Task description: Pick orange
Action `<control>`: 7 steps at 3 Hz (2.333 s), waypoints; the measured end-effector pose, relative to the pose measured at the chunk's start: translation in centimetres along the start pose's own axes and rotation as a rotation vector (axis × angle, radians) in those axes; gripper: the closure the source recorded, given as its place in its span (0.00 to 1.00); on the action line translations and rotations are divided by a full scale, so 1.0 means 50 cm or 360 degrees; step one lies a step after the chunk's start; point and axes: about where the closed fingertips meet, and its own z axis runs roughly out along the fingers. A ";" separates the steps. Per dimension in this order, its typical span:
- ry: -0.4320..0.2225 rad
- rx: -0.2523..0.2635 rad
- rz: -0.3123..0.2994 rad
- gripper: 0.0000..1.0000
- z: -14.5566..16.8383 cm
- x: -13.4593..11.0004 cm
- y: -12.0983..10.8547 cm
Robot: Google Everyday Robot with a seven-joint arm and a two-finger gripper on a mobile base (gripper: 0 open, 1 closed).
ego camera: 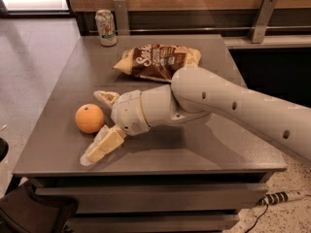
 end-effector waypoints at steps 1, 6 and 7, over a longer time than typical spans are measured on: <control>-0.0017 -0.0026 0.0017 0.26 0.025 0.023 -0.004; -0.0054 -0.0071 -0.0036 1.00 0.021 -0.018 -0.007; -0.0071 -0.0097 -0.0126 1.00 -0.005 -0.088 -0.029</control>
Offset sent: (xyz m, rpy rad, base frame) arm 0.0023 0.0073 -0.0128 0.0082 0.0139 0.0112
